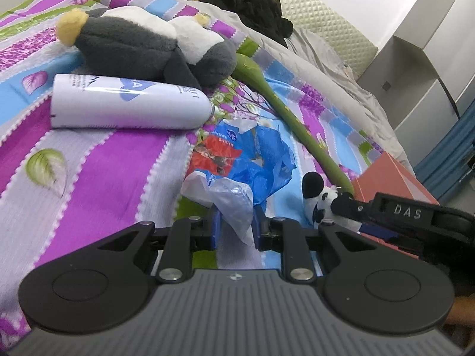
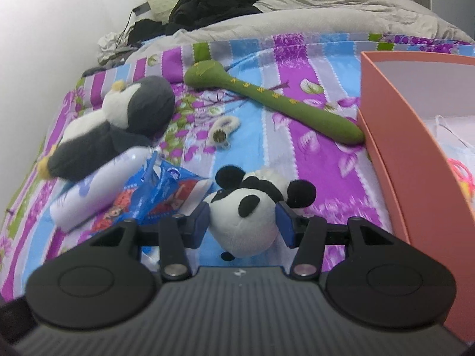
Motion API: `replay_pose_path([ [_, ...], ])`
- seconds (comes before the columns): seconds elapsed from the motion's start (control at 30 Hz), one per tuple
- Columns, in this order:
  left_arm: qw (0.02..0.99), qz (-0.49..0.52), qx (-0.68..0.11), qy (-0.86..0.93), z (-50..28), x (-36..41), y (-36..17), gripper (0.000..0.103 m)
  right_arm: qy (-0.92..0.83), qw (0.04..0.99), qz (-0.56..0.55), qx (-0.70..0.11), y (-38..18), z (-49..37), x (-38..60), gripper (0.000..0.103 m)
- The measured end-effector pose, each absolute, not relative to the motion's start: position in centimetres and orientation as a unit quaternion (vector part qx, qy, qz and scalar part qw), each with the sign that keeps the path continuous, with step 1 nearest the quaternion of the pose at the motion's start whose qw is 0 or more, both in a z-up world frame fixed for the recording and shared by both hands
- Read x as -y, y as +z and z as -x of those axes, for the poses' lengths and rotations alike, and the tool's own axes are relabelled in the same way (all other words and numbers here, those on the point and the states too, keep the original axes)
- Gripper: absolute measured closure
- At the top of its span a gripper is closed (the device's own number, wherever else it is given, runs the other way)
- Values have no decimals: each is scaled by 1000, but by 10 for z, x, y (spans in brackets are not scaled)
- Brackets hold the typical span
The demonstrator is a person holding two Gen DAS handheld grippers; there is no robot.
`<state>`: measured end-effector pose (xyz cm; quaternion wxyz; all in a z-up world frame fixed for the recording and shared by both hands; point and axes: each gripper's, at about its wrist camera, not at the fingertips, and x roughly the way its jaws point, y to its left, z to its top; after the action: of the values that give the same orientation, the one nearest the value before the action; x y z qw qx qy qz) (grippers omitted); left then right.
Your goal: Organize soft objects
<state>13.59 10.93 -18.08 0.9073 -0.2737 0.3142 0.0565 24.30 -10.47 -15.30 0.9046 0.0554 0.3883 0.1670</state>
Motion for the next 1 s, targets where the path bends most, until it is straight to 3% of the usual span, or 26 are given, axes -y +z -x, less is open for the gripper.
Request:
replay_pose_path([
  [0.67,887,271,-373,18,-69,-85,-166,77,175,890,19,-420,-141,-148,131,51],
  [0.73,884,264,-386,9,-67,-82,-167,66,171,888,13,-425,-143,-142,135,50],
  [0.8,882,250,-399,13,-65,-81,-167,47,168,886,3,-431,-145,-138,138,51],
  [1.0,895,209,-394,8,-55,-82,-158,32,164,883,-16,-439,-145,-129,144,48],
])
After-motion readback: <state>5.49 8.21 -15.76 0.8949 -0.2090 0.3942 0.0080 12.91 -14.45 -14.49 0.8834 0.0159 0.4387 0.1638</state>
